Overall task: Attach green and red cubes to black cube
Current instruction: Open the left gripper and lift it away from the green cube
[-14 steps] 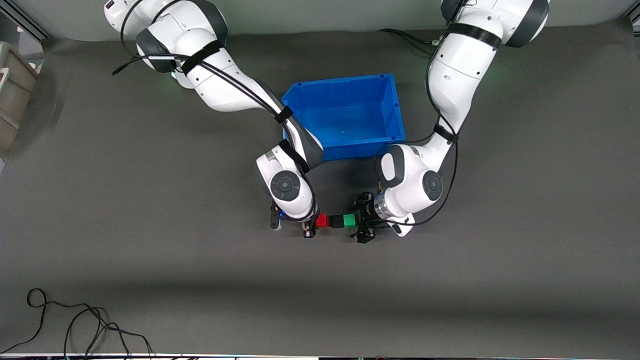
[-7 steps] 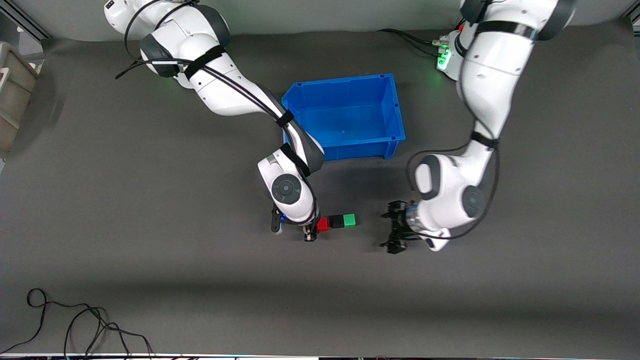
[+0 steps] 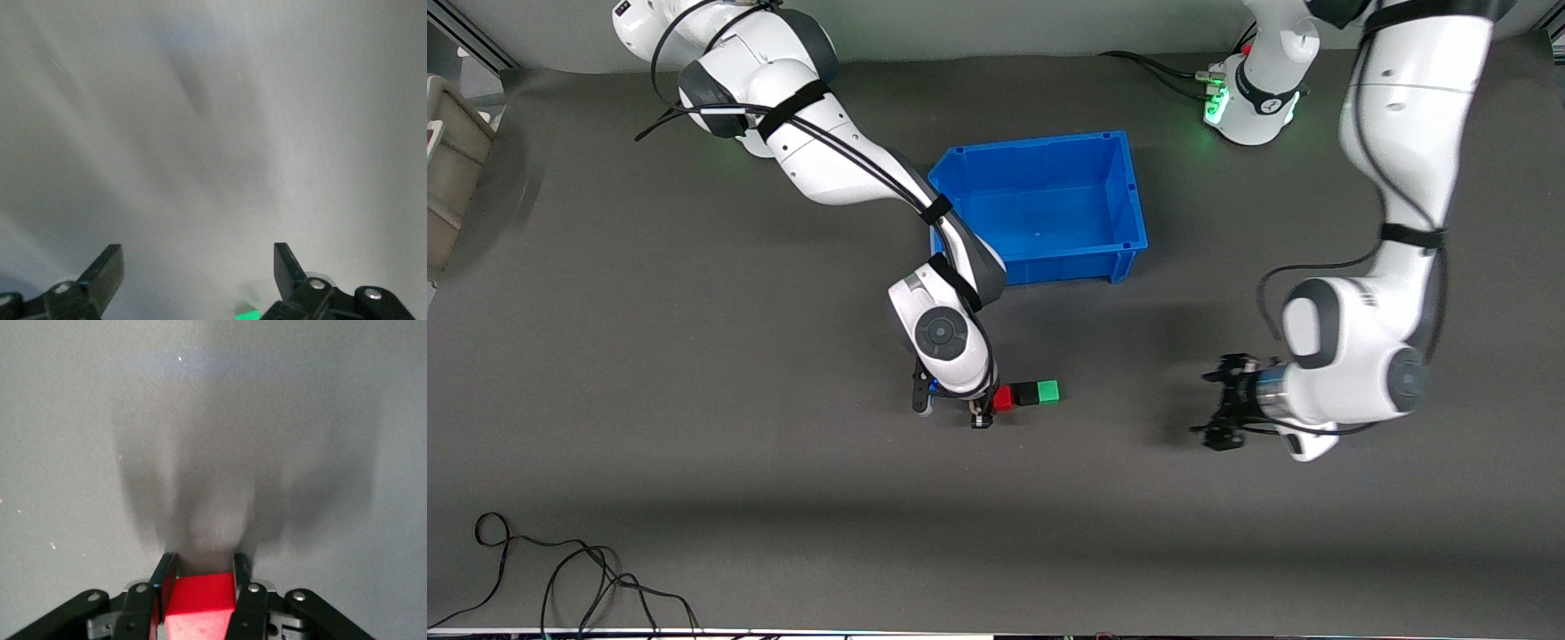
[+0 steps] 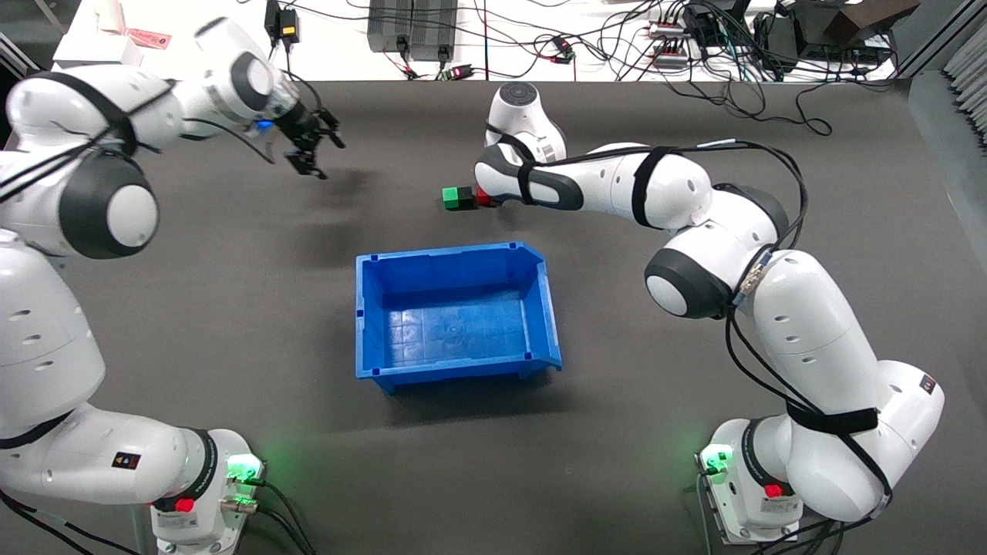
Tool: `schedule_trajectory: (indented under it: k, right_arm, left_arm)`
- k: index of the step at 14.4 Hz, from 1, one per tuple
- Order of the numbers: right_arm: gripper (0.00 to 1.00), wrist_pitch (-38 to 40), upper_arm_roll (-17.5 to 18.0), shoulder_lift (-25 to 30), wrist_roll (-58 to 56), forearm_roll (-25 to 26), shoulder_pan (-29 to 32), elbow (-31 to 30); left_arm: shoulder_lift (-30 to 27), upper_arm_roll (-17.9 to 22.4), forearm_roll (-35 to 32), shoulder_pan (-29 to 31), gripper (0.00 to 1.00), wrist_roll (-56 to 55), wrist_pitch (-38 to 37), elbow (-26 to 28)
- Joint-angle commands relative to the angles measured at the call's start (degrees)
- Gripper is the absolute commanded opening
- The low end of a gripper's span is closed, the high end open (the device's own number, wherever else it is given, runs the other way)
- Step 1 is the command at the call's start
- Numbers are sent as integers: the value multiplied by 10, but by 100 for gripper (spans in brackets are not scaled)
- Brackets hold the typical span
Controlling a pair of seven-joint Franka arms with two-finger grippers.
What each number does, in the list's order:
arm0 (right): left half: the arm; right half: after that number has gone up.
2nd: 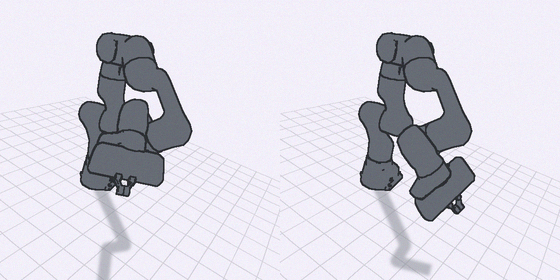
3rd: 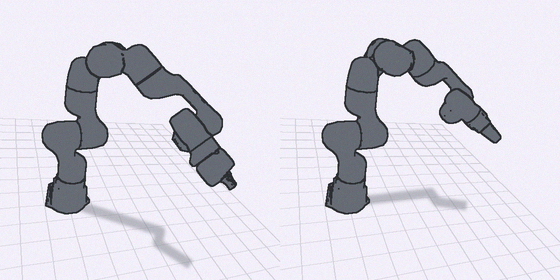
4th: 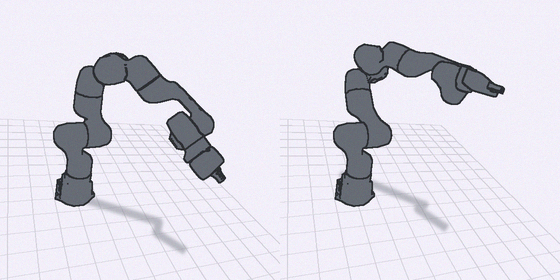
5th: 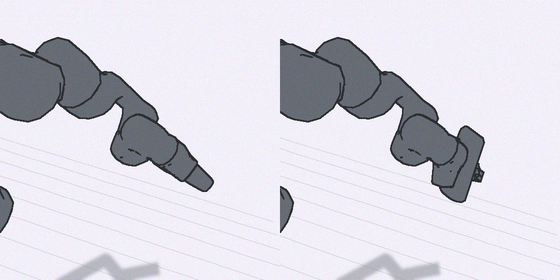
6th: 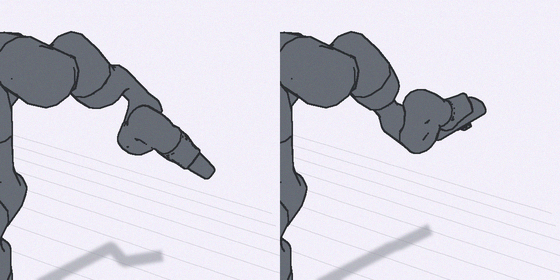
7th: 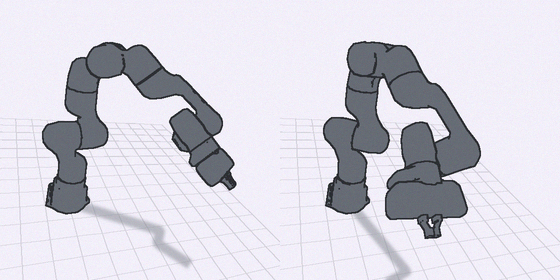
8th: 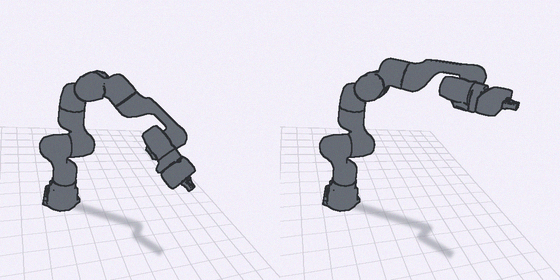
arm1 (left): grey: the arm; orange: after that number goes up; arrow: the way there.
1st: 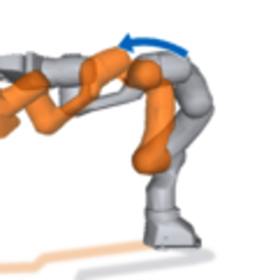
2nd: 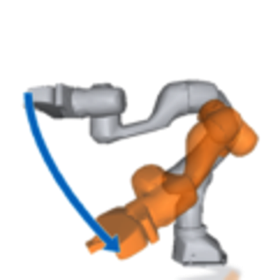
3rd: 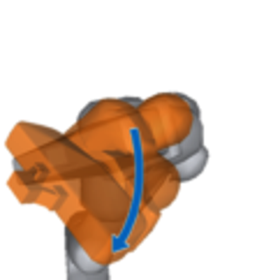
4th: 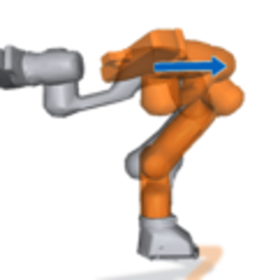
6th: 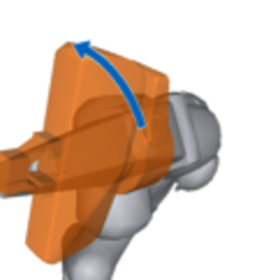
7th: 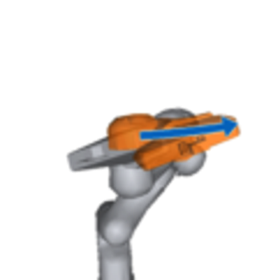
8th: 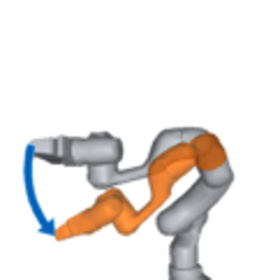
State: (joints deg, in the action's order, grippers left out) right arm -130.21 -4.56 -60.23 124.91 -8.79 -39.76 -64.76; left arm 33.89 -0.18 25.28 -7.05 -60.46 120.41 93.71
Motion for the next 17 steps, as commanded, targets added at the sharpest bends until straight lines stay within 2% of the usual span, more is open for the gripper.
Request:
schedule_trajectory:
  k: [1,3,8,9,10,11,14,17]
  right_arm:
    - [0,13,-2,-17,24,17,-8,23]
    - [0,13,-2,-17,24,17,-8,23]
    - [0,13,-2,-17,24,18,-8,20]
    - [18,13,-2,-17,22,18,-7,20]
    - [73,12,-1,-17,18,17,-5,20]
    - [100,12,-1,-17,17,17,-1,23]
    - [100,13,-1,-6,4,14,14,30]
    - [100,37,0,33,-25,11,34,30]
  left_arm:
    - [-55,-3,-31,55,100,96,-60,25]
    - [-79,-3,-59,89,100,150,-89,25]
    - [-127,-3,-129,130,100,238,-156,19]
    - [-136,-2,-133,132,100,257,-167,15]
    - [-145,-2,-143,132,100,275,-180,14]
    - [-154,-3,-153,132,100,290,-188,13]
    - [-170,-2,-154,133,100,344,-220,-5]
    - [-193,-8,-219,125,100,402,-237,-26]
